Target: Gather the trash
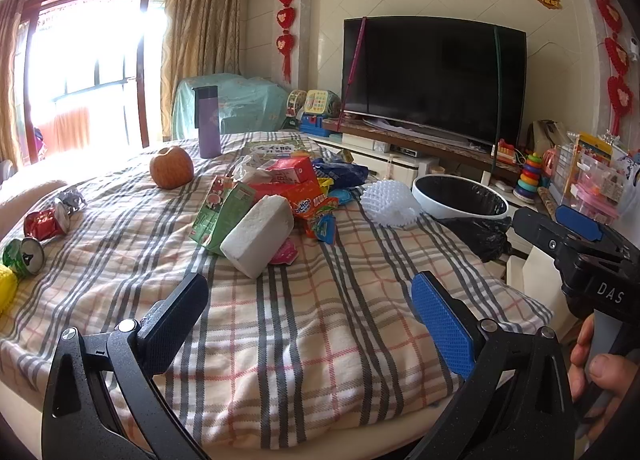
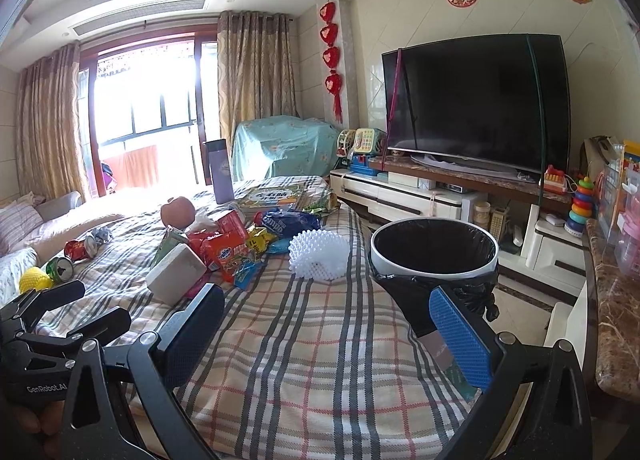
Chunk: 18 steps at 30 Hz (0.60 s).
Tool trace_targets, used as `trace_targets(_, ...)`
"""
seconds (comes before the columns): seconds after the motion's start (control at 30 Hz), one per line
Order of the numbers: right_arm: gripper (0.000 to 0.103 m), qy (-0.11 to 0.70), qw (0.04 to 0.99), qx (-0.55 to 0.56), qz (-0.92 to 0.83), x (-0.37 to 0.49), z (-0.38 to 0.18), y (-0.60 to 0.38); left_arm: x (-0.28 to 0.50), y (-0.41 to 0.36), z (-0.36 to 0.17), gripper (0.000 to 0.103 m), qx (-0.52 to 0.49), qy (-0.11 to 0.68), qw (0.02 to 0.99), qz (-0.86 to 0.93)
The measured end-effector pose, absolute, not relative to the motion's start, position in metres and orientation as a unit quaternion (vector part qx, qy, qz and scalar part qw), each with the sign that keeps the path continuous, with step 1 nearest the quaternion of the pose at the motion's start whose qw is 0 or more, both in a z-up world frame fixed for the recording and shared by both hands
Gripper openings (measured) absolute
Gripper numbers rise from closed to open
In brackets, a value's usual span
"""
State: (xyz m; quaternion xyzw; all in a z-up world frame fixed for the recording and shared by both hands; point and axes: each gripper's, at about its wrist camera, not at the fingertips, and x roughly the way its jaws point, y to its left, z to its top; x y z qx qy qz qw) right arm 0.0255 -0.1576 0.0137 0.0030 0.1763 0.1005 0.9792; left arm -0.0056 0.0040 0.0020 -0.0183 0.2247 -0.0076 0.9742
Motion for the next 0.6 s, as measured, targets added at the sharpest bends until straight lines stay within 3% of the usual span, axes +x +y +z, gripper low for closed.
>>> trace_targets(0.6,0.103,0.177,0.979,0.003,0.101,0.0268,0.0122,-0.1562,-0.0051,0.0037,0.0014,0.103,-0.020,0.225,0.974,-0.008)
